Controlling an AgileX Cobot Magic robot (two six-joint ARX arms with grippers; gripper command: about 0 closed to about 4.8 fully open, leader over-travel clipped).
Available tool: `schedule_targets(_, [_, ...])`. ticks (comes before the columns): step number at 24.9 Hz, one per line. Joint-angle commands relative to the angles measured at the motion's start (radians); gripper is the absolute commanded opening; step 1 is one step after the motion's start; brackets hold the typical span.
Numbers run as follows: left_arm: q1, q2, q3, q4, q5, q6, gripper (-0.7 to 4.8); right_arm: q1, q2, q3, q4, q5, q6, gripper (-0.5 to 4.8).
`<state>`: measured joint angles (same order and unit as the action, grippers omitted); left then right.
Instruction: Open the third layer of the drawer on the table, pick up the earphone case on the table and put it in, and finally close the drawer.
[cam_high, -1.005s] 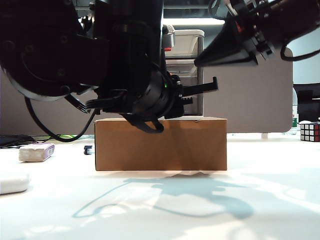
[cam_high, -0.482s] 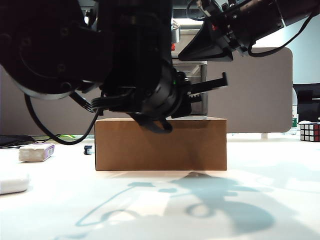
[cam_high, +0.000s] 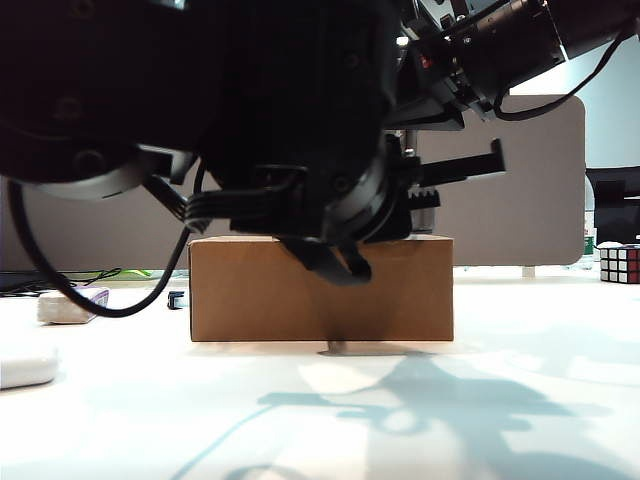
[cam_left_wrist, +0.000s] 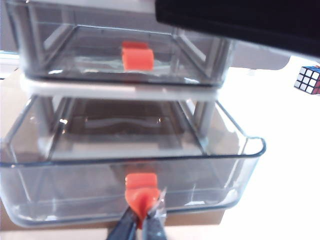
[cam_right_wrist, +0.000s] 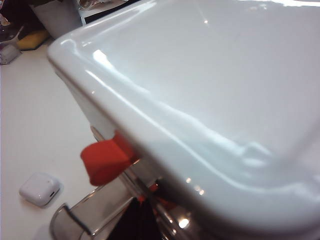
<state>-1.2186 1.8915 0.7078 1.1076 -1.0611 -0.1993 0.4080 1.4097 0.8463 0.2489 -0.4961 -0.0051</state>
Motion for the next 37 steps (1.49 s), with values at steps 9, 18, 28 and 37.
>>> schedule_targets(9, [-0.068,-0.010,-0.027,0.071,-0.123,-0.026,0.27,0.000,-0.003,0.006,0.017,0.003,0.005,-0.06])
schedule_targets(18, [-0.183,-0.102,-0.229,0.300,-0.165,0.039,1.87,0.000,-0.003,0.006,0.012,-0.002,0.005,-0.05])
schedule_targets(28, [-0.158,-0.593,-0.593,0.300,-0.041,0.114,0.88,0.000,-0.004,0.006,-0.053,-0.052,0.005,-0.05])
schedule_targets(37, [0.353,-0.925,-0.581,-0.323,0.682,-0.180,0.88,0.000,-0.004,0.006,-0.100,-0.087,0.005,-0.05])
